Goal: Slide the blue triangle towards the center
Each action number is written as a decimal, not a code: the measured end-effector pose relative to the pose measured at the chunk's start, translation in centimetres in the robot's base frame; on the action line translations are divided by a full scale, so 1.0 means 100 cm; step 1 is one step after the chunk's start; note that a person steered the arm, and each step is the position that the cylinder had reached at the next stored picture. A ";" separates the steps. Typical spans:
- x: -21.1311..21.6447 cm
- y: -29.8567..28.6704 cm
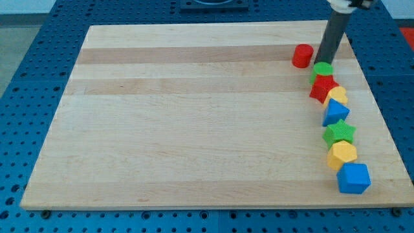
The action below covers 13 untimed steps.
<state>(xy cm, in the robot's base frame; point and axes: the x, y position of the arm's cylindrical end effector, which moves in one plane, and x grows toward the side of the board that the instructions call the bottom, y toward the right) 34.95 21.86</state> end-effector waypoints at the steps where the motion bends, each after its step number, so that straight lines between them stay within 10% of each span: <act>1: 0.004 0.010; 13: 0.125 0.016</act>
<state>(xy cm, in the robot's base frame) 47.46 23.47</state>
